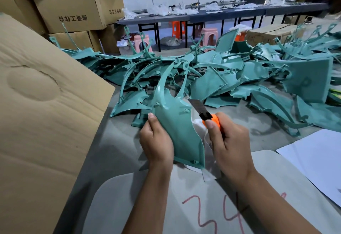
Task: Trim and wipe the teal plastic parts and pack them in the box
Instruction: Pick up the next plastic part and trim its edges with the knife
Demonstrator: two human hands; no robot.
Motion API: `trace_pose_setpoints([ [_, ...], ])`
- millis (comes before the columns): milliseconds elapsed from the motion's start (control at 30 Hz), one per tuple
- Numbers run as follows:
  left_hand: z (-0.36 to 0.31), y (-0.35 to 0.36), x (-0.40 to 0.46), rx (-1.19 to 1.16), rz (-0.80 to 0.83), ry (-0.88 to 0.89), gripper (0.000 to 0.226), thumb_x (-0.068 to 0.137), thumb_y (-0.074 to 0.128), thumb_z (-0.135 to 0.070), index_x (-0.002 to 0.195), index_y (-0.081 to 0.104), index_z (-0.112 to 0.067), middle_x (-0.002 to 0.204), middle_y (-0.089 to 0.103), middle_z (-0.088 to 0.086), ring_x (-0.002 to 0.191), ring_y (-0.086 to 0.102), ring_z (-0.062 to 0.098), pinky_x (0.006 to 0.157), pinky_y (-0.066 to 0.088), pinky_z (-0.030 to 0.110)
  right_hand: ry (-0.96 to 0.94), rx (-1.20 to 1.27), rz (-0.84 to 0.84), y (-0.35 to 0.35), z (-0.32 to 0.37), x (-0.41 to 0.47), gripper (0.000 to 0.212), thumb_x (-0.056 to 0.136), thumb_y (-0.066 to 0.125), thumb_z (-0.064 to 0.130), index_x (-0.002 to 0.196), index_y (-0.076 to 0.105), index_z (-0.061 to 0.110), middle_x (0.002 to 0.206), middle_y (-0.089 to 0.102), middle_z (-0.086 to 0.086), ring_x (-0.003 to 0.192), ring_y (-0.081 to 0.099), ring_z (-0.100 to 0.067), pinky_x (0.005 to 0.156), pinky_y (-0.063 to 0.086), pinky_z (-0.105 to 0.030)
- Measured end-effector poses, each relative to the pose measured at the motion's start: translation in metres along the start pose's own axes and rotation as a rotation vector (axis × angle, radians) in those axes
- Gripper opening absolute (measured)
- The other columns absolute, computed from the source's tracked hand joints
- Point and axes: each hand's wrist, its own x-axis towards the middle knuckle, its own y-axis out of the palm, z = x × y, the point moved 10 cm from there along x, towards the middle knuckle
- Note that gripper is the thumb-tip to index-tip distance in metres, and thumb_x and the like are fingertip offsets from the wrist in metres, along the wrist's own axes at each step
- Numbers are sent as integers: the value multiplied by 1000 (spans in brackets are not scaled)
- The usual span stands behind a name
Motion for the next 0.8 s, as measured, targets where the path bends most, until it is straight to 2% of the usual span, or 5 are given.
trace_pose_setpoints([
  [100,0,0,1,26,14,-4,48,107,42,-45,109,75,-12,101,76,4,93,69,24,84,54,34,-9,-74,15,2,1,2,47,105,45,46,73,44,12,59,43,5,54,42,-20,50,33,-38],
  [300,0,-1,4,81,55,-33,49,107,40,-47,111,74,-12,105,75,5,95,67,26,86,53,35,-33,-51,60,5,-1,5,43,104,50,42,73,44,13,58,47,1,53,45,-21,49,36,-41],
  [533,8,11,-4,136,148,-136,54,106,39,-51,101,73,-9,99,74,10,98,66,33,98,52,51,-100,-68,13,-4,1,7,43,105,51,40,72,44,13,58,38,6,54,37,-14,52,28,-25],
  [667,12,13,-6,142,163,-172,53,106,40,-50,98,72,-8,95,74,6,93,66,30,95,54,48,-101,-136,13,-6,-4,8,42,105,52,40,73,46,13,60,39,8,56,39,-13,54,26,-22],
  [800,14,13,-6,140,169,-194,52,106,40,-50,103,73,-10,95,73,4,92,66,28,95,54,46,-102,-170,4,-7,-3,9,42,104,53,41,72,46,13,60,40,8,54,40,-18,51,30,-32],
])
